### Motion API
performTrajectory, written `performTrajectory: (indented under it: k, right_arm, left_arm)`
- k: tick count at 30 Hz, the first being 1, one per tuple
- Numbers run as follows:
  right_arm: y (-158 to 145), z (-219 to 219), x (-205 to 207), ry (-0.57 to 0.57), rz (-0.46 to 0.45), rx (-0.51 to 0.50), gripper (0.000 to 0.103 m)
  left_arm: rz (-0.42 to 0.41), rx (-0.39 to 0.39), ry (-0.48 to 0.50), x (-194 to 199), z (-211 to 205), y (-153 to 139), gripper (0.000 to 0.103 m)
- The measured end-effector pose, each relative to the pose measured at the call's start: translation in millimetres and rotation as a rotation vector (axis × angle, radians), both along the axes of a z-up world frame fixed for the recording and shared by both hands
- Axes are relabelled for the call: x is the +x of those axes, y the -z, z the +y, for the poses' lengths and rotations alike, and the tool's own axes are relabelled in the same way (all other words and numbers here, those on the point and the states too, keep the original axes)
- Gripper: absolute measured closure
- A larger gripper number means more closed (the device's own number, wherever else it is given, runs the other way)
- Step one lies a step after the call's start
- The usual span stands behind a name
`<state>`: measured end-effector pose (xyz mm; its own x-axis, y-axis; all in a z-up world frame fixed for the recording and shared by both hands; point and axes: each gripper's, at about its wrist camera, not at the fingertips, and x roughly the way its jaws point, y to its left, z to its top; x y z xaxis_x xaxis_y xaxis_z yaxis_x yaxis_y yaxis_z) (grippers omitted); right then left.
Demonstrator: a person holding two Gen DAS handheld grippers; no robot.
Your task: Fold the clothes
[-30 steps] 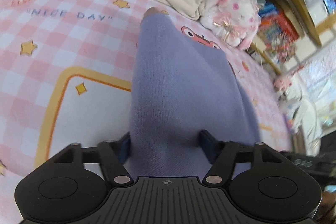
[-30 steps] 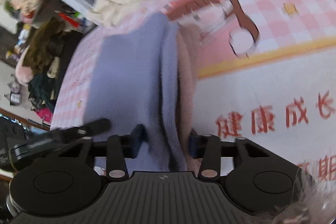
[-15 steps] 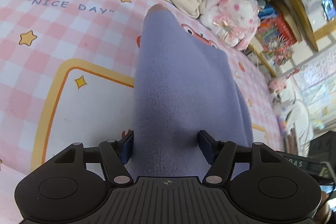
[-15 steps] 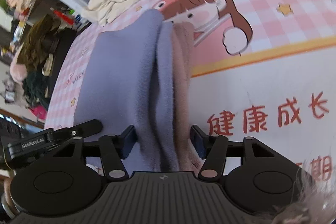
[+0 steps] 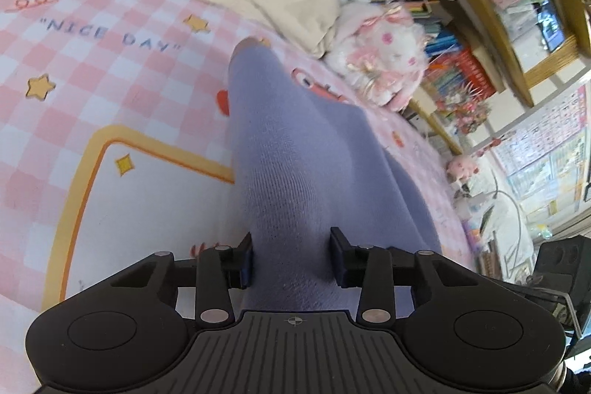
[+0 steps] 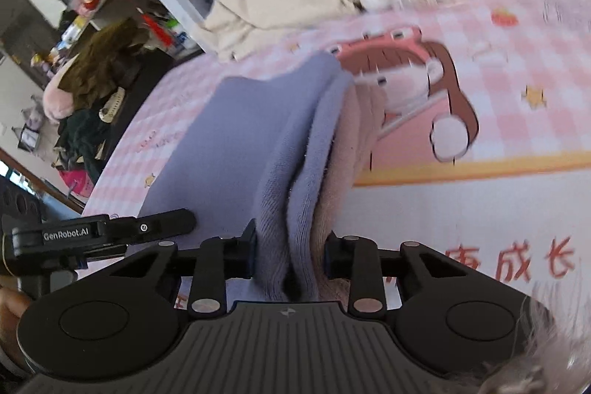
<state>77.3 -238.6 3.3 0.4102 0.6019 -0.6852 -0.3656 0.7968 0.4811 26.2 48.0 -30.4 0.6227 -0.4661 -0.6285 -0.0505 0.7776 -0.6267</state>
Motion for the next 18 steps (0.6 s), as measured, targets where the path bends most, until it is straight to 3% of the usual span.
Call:
performTrajectory:
  k: [18]
  right_arm:
    - [-35,13,23,-0.034,-0.169,-0.048,0.074]
  left_arm:
    - [-0.129,0.024,0.024,34,0,-33,0.066]
